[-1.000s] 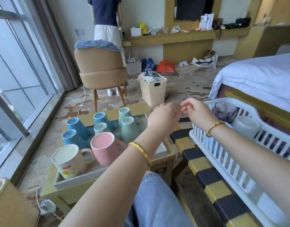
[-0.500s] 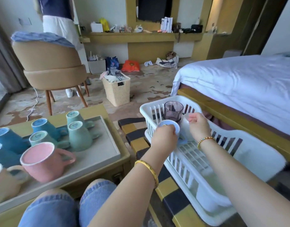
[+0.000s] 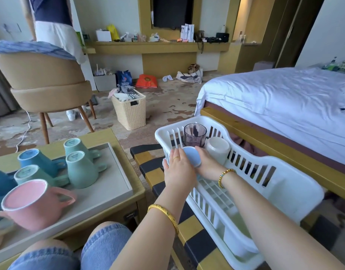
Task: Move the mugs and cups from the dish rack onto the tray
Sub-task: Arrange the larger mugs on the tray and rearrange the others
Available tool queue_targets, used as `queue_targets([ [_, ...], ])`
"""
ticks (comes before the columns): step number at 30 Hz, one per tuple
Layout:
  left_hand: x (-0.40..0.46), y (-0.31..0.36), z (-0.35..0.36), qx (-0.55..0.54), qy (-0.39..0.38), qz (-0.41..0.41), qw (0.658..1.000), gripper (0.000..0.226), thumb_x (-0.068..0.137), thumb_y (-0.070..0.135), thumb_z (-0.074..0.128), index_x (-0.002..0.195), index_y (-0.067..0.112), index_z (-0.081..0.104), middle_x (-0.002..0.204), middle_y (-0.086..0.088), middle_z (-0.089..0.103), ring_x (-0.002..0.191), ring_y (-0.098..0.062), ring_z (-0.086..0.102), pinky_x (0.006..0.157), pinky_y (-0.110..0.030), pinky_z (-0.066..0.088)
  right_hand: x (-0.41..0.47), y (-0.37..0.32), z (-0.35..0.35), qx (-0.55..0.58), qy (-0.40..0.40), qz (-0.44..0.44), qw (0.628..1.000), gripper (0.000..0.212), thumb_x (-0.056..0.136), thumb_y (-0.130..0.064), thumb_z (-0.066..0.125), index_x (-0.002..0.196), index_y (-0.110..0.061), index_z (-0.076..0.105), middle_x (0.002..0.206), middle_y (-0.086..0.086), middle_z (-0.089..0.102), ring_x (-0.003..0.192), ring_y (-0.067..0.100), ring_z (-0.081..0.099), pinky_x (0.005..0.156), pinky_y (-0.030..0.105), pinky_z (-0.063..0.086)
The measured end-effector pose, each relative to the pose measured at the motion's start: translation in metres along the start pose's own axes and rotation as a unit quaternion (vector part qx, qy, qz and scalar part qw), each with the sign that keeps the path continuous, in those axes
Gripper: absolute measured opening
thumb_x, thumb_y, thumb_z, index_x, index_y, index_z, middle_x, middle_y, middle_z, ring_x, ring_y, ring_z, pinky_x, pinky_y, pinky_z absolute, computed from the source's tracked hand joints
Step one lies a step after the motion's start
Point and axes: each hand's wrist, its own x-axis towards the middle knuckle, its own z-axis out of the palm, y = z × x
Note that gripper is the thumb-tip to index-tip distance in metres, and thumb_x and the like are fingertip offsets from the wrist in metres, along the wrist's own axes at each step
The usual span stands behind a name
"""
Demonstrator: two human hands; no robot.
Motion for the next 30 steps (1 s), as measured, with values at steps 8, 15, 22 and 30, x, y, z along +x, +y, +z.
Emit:
queue_targets([
  [8, -0.002, -0.001, -0.004, 0.008, -0.015, 0.004, 1.0, 0.058, 0.097, 0.015, 0.028, 0.149, 0.007, 0.004, 0.159, -0.004, 0.003, 0.146, -0.019, -0.006, 0.118, -0.045, 0.001, -0.003, 0.005, 0.001, -0.107, -0.007, 0.087, 0.99, 0.077, 0.082, -0.026, 0.065, 0.141, -0.008, 0.017, 0.138, 0.018, 0.039, 0.124, 0.034, 0.045, 0.1, 0.043, 0.043],
  [15, -0.001, -0.002, -0.005, 0.016, -0.022, 0.008, 1.0, 0.056, 0.098, 0.016, 0.027, 0.149, 0.008, 0.006, 0.159, -0.005, 0.002, 0.146, -0.02, -0.006, 0.118, -0.046, 0.001, -0.002, 0.01, -0.003, -0.108, -0.07, 0.13, 0.983, 0.013, 0.088, -0.009, 0.055, 0.095, -0.011, 0.044, 0.081, 0.002, 0.047, 0.085, 0.021, 0.047, 0.071, 0.029, 0.037],
  [22, -0.001, -0.002, -0.005, 0.037, -0.026, 0.014, 0.999, 0.054, 0.099, 0.018, 0.026, 0.148, 0.009, 0.007, 0.159, -0.006, 0.004, 0.146, -0.02, -0.006, 0.117, -0.044, -0.002, -0.009, 0.017, -0.014, -0.185, -0.109, 0.156, 0.964, 0.015, 0.083, 0.003, 0.048, 0.074, -0.006, 0.056, 0.073, 0.008, 0.052, 0.075, 0.022, 0.051, 0.056, 0.023, 0.038],
  [30, 0.001, 0.002, -0.012, 0.071, -0.036, 0.024, 0.997, 0.06, 0.098, 0.034, 0.029, 0.148, 0.008, 0.007, 0.157, -0.008, 0.015, 0.146, -0.023, 0.0, 0.118, -0.044, -0.001, -0.019, 0.017, -0.029, -0.15, 0.093, 0.141, 0.974, 0.022, 0.09, -0.003, 0.042, 0.07, -0.011, 0.037, 0.064, 0.003, 0.037, 0.059, 0.02, 0.041, 0.054, 0.028, 0.032],
])
